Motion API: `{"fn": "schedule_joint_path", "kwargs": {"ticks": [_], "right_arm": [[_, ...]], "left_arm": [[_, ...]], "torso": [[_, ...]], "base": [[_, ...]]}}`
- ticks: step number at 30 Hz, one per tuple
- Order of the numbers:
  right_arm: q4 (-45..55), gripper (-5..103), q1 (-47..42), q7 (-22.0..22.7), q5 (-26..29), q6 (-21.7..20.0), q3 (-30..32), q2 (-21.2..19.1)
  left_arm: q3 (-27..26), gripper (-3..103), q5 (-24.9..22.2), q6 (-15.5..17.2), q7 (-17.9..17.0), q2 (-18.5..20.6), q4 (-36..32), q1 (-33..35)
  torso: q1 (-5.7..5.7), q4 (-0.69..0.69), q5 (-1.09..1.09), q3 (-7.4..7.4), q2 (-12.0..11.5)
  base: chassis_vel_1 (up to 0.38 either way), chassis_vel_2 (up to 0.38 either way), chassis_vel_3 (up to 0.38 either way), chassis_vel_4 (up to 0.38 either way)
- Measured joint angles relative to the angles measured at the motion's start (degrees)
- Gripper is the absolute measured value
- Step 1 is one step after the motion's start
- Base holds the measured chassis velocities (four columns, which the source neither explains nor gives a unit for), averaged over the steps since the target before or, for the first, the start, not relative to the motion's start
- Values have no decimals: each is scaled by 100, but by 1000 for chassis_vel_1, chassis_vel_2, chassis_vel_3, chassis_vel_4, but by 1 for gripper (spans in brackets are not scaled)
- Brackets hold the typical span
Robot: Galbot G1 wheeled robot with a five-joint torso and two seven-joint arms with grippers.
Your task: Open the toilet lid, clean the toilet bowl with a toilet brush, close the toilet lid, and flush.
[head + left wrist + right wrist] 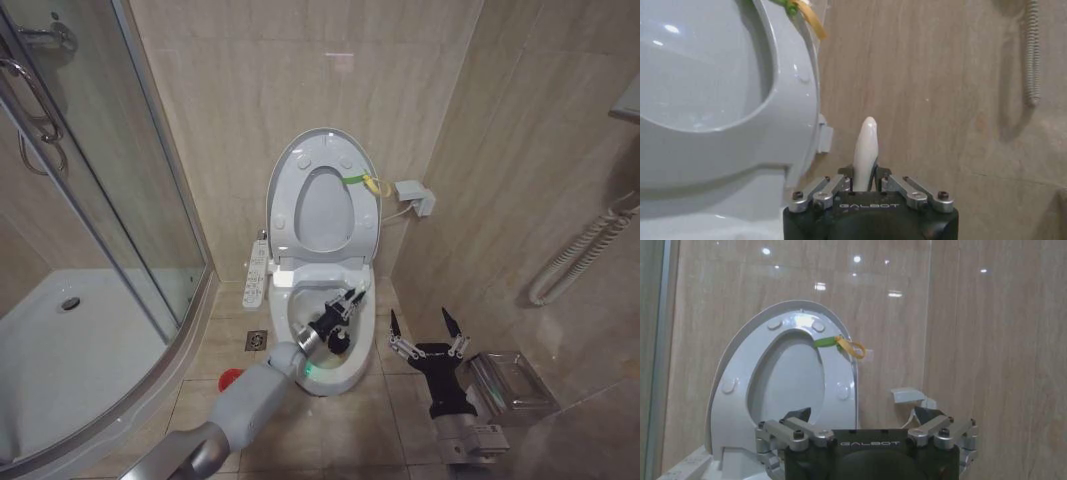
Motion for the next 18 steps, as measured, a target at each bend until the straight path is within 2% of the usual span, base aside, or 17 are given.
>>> {"fn": "schedule_joint_path", "kwargs": {"ticks": [8,14,18], "right_arm": [[0,100,0,0,0,0,0,0],[0,100,0,0,0,0,0,0],[0,100,0,0,0,0,0,0]], "left_arm": [[79,21,151,-79,78,-123,251,87],[40,22,288,-14,5,-43,212,-7],[-34,22,111,15,-31,-42,18,-139]], "torso": [[0,-3,-2,-1,0],[0,0,-1,0,0],[0,-2,-1,1,0]], "base": [[0,0,0,0],[0,0,0,0],[0,0,0,0]]}}
